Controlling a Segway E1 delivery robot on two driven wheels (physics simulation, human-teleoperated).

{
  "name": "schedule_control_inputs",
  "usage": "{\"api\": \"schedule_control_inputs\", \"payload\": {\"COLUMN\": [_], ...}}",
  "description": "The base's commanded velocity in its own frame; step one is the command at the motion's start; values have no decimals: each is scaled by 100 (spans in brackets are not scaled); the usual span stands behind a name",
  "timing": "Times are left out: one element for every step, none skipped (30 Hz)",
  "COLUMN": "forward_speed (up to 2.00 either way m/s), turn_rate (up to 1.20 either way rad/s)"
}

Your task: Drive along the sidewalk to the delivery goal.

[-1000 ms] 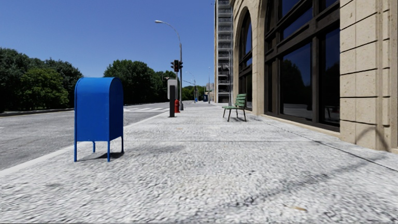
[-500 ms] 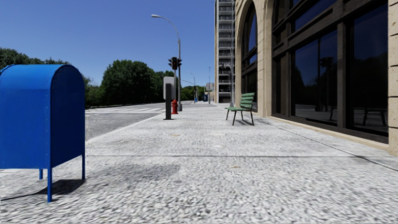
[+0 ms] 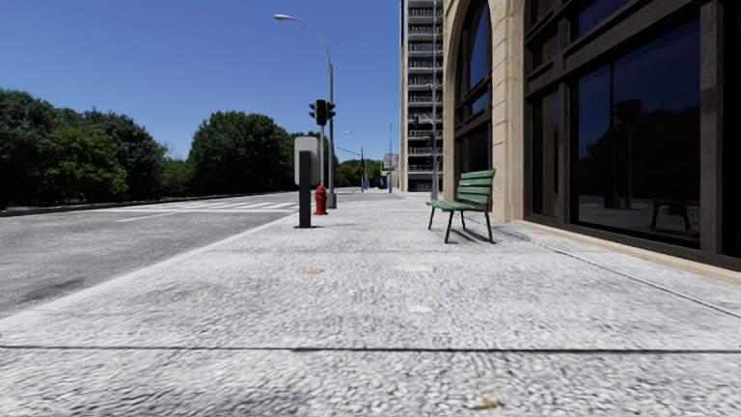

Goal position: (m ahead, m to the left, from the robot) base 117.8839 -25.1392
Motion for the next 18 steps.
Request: {"api": "schedule_control_inputs", "payload": {"forward_speed": [200,200,200,200,200,200,200,200,200,200,200,200,200,200,200,200,200,200], "turn_rate": [0,0,0,0,0,0,0,0,0,0,0,0,0,0,0,0,0,0]}}
